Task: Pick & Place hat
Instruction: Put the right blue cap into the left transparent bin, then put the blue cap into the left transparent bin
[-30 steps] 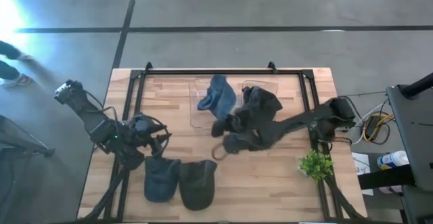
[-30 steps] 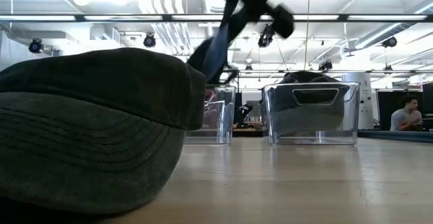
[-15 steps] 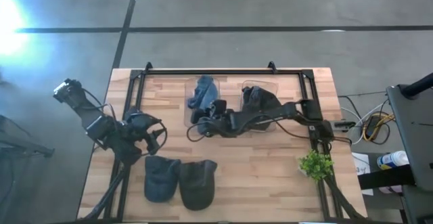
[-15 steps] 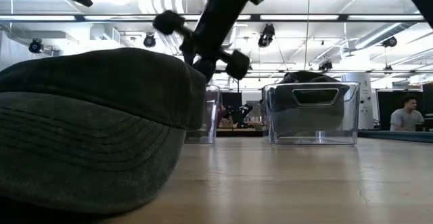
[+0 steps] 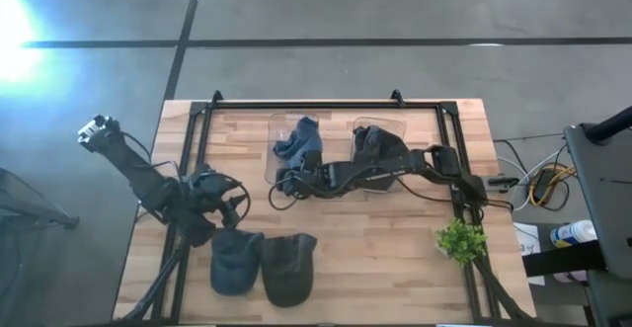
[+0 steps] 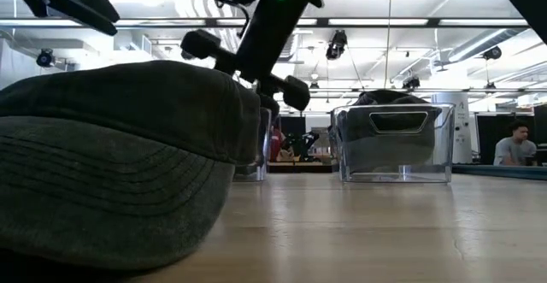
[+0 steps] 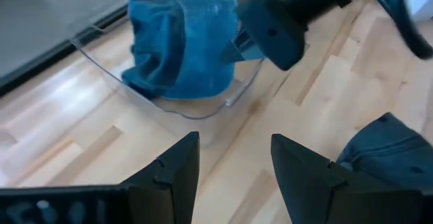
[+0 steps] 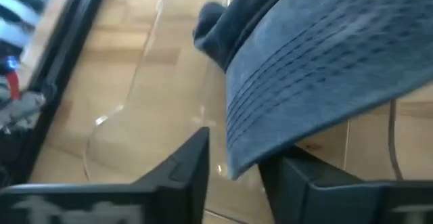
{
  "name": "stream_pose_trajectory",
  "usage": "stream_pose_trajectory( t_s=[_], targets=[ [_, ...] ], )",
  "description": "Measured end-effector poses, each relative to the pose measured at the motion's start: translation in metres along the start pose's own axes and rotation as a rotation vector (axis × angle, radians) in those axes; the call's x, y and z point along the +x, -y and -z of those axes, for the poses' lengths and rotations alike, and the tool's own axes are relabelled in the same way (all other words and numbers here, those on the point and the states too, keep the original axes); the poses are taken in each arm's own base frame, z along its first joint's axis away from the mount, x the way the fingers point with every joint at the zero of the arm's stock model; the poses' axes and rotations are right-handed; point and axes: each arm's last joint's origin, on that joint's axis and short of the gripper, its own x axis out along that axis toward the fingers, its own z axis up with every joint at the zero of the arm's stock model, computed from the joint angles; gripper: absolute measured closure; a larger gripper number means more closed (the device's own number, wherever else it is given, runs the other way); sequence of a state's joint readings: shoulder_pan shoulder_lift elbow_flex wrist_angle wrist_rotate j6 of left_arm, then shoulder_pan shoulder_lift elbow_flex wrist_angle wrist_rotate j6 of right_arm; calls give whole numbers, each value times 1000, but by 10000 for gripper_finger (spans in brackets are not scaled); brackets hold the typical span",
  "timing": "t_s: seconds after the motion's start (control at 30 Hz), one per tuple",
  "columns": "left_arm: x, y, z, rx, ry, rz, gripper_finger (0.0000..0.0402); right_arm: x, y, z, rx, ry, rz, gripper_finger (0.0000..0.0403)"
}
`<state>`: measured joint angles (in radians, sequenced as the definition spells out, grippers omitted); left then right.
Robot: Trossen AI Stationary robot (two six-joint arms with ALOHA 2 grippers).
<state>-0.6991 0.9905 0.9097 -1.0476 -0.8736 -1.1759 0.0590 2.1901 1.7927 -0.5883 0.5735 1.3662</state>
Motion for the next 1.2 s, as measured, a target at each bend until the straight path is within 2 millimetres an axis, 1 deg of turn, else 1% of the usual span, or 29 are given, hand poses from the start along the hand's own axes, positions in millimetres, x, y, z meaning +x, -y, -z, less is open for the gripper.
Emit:
stream_pose_trajectory(
  t_s=[0.1, 0.27, 0.4, 0.5, 0.57, 0.63, 0.7, 0.77, 0.83, 0.9, 1.0, 1.13, 1.2],
  targets=[
    [5, 3, 4, -29, 9, 21, 225, -2, -1, 1, -46, -71, -20, 245],
    [11, 6, 8, -69, 20, 36, 225, -21, -7, -2, -169, -176, -98, 206],
    [16, 9, 7, -102, 32, 34, 225, -45, -11, -12, -275, -203, -161, 195],
    [19, 12, 5, -131, 43, 40, 225, -65, -9, -19, -348, -283, -192, 195],
    [21, 15, 4, -147, 49, 44, 225, -76, -7, -19, -423, -346, -212, 195],
    [22, 18, 5, -154, 50, 48, 225, -89, -4, -16, -516, -377, -212, 195],
    [24, 21, 7, -153, 28, 55, 225, -108, 0, -9, -622, -400, -216, 195],
    [26, 25, 10, -151, -56, 94, 225, -125, 5, 2, -742, -431, -222, 195],
    [27, 31, 16, -88, -190, 177, 225, -138, 9, 22, -866, -465, -235, 195],
    [24, 41, 25, 25, -339, 305, 225, -146, 13, 43, -945, -491, -253, 196],
    [17, 51, 39, 126, -487, 414, 225, -155, 16, 62, -997, -487, -264, 197],
    [9, 62, 61, 234, -546, 446, 225, -155, 17, 79, -993, -460, -249, 197],
    [7, 66, 71, 311, -564, 452, 225, -156, 18, 85, -989, -444, -246, 197]
  ],
)
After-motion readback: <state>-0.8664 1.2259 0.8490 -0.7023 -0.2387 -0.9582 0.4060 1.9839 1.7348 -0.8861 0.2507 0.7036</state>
